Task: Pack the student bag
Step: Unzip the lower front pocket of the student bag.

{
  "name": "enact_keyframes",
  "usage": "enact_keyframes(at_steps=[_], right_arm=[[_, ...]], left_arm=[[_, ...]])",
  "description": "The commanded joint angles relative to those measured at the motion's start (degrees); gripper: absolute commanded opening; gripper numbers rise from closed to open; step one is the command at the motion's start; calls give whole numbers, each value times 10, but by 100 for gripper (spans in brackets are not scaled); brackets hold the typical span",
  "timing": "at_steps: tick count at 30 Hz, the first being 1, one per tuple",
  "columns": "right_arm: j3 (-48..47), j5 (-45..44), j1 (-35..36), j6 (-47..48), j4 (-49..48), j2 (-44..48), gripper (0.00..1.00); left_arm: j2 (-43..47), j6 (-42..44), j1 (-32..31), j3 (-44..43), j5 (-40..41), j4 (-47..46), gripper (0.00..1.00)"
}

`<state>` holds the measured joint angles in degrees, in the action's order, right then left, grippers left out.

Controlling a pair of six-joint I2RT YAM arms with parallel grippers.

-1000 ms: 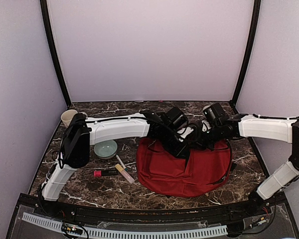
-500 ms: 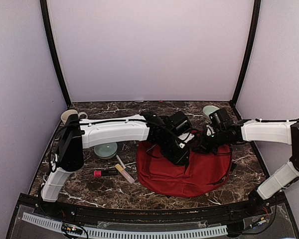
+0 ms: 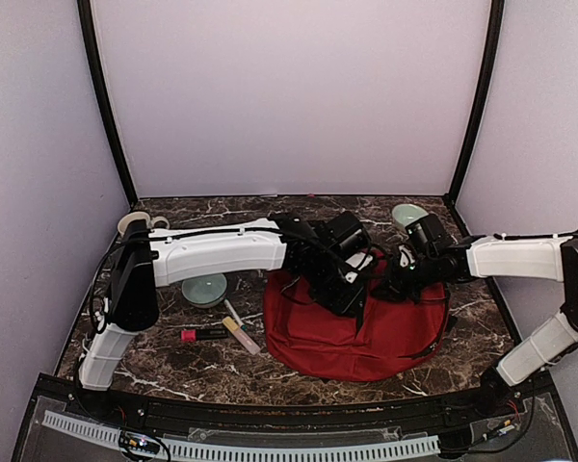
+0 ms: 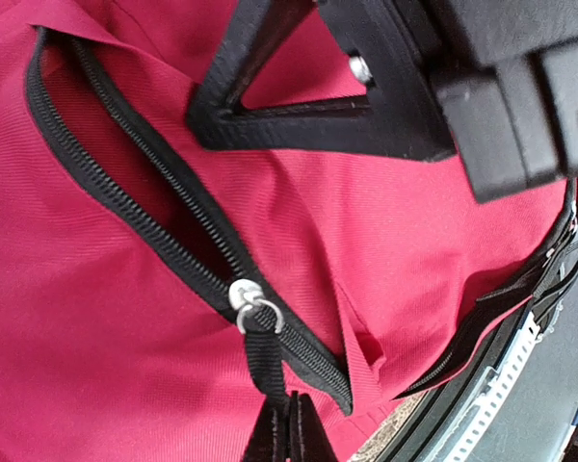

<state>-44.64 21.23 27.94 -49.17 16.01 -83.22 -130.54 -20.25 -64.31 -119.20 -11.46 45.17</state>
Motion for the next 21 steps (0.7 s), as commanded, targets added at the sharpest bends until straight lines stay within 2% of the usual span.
enact_keyframes(at_steps=[1, 7, 21], right_arm=[[15, -5, -6, 21, 12, 8, 0], [27, -10, -12, 27, 7, 4, 0], [20, 17, -15, 51, 8, -8, 0]], left_arm=[[73, -16, -11, -3, 0, 30, 0], [87, -12, -22, 72, -3, 20, 0], [75, -37, -24, 51, 28, 13, 0]])
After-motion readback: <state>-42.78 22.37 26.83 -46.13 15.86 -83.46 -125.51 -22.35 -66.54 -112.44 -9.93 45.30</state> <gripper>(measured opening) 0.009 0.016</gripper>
